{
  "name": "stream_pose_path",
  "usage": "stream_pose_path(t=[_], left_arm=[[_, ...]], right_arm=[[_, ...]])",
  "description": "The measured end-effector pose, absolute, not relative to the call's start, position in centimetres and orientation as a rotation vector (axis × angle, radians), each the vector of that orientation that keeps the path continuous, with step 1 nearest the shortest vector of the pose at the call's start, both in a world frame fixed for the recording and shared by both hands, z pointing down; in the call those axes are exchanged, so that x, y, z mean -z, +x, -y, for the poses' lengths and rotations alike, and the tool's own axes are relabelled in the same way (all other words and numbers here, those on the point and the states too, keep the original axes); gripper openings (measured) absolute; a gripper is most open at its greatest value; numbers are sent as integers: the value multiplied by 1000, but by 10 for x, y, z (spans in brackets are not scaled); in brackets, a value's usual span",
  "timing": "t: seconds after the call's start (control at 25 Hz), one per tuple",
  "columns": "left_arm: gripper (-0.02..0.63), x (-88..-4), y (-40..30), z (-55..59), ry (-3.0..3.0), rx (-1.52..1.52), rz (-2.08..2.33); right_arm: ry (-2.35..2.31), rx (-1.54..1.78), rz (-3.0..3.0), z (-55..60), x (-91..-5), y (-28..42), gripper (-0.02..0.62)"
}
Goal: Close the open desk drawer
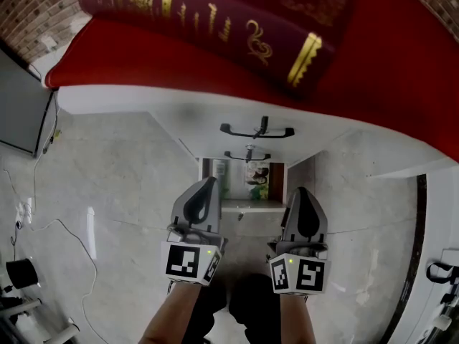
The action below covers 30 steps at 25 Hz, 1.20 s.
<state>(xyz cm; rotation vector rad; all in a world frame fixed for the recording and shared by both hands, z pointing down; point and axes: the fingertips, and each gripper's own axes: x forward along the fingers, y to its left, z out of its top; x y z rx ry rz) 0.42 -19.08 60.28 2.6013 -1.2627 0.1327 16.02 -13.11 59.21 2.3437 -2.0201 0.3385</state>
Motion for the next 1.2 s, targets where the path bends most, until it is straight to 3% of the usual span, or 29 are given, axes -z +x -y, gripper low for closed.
stream_pose_path(t=[0.36,1.2], left_arm=[[9,-498,-12,160,2603,-153,1279],[9,-246,-25,111,2615,-170,1306]], right_arm=[[2357,-491,1957,96,-505,144,6],[2220,-419,2029,67,-253,121,6]])
